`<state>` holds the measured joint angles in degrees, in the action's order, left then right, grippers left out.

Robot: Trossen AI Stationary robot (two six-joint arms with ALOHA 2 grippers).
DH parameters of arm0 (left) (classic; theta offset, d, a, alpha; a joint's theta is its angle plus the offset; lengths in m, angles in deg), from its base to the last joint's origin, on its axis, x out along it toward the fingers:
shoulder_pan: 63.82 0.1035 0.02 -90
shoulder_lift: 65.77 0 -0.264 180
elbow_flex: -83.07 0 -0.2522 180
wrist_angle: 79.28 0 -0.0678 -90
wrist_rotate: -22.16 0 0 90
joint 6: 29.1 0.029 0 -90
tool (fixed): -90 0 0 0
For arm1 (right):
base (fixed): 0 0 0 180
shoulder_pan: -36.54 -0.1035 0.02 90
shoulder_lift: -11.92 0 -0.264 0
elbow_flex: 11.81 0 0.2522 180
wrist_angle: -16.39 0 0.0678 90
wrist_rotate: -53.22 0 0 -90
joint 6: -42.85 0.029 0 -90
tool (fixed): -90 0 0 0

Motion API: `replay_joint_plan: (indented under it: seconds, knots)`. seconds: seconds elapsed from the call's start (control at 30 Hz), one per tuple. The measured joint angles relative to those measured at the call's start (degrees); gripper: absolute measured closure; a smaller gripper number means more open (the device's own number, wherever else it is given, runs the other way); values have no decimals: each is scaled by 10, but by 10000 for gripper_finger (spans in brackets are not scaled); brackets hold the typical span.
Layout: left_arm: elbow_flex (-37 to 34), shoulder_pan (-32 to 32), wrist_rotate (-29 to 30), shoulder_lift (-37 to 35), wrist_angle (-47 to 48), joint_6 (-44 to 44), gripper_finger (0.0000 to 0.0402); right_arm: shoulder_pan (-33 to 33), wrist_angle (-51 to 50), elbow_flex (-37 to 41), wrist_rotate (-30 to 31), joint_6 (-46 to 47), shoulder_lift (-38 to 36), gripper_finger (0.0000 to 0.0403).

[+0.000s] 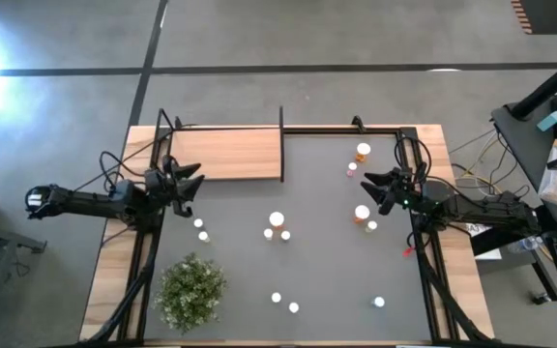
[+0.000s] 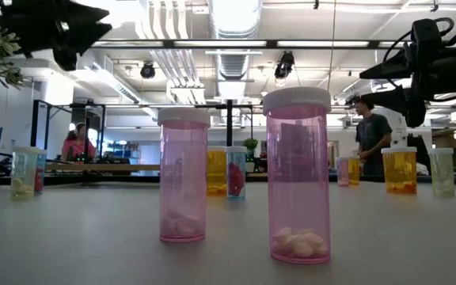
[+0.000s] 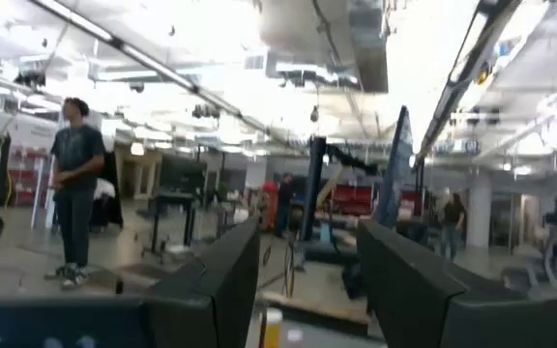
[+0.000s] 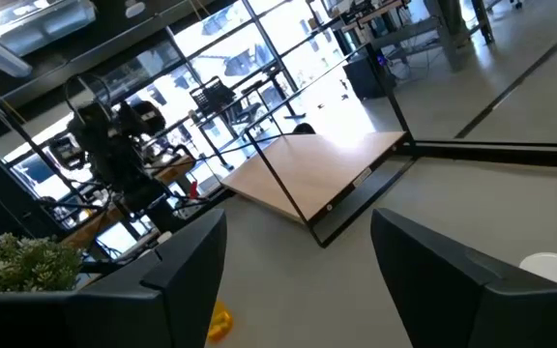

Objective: Pick and place medicine bottles onto shelf by color
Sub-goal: Put the top left blue pill bottle on the shelf

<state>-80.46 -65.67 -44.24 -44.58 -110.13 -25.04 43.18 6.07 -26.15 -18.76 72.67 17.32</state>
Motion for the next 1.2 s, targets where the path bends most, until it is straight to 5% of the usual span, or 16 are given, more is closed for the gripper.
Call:
replay_joint_plan:
  seconds: [0.23, 0.67, 1.0, 1.2]
  knots:
    - [52, 0, 41, 9, 41, -8, 242, 0, 0, 0, 0, 0, 0, 156]
    - [240, 0, 74, 61, 389, -92, 242, 0, 0, 0, 0, 0, 0, 156]
    - [340, 0, 124, 139, 600, -341, 242, 0, 0, 0, 0, 0, 0, 156]
    - [417, 0, 123, 208, 709, -393, 242, 0, 0, 0, 0, 0, 0, 156]
